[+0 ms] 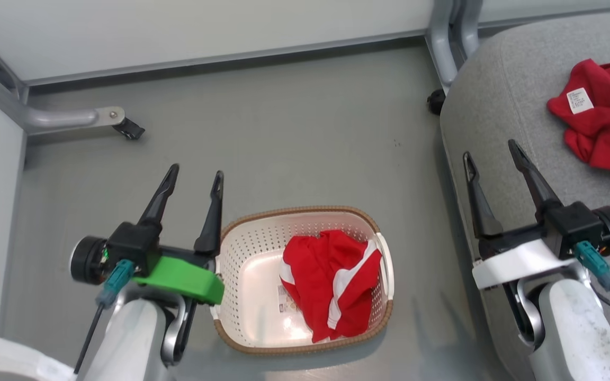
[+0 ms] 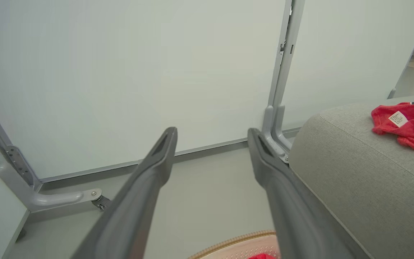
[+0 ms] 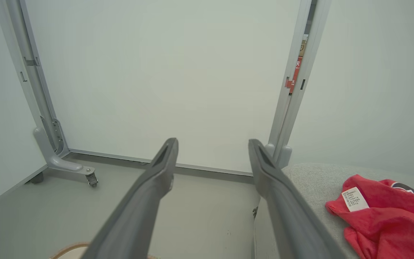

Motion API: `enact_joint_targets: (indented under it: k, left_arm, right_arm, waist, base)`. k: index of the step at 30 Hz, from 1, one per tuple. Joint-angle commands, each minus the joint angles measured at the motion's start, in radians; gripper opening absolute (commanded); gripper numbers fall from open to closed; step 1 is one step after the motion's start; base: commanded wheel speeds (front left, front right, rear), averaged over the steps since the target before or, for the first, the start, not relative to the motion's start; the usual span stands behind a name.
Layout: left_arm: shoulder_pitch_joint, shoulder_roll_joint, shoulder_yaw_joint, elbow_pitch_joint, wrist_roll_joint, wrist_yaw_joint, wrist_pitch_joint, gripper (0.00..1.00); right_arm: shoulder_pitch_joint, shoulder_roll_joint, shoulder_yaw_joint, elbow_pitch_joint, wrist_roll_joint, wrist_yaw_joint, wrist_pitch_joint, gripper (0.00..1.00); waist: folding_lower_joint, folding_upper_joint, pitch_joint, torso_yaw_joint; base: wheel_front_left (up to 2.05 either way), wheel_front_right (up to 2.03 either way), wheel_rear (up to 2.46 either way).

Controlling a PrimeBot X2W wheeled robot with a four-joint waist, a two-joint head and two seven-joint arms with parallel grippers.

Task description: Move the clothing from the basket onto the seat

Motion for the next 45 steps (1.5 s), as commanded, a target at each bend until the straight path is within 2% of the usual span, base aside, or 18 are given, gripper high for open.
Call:
enact_joint_targets:
  k: [1, 9, 24, 45]
  left_arm:
    - [0.028, -0.001, 0.018, -0.006, 0.006, 0.004, -0.001, 1.00]
    - [0.116, -0.021, 0.101, -0.027, 0.016, -0.004, 0.000, 1.00]
    - [0.218, -0.046, 0.155, -0.060, 0.049, -0.021, 0.000, 1.00]
    - [0.214, -0.055, 0.181, -0.056, 0.067, -0.029, 0.000, 1.00]
  right_arm:
    - [0.027, 0.000, -0.004, -0.007, -0.002, -0.001, -0.002, 1.00]
    - [0.119, 0.006, -0.039, -0.035, -0.001, -0.001, -0.002, 1.00]
    - [0.242, 0.006, -0.064, -0.050, 0.041, -0.001, -0.002, 1.00]
    - [0.240, 0.006, -0.061, -0.052, 0.046, -0.001, -0.002, 1.00]
  waist:
    - [0.0000, 0.0000, -0.032, 0.017]
    - [0.0000, 0.0000, -0.089, 0.039]
    - [0.0000, 0.0000, -0.150, 0.055]
    - [0.0000, 0.0000, -0.148, 0.053]
  base:
    - [0.00, 0.00, 0.00]
    - [0.00, 0.00, 0.00]
    - [0.00, 0.00, 0.00]
    - [0.00, 0.00, 0.00]
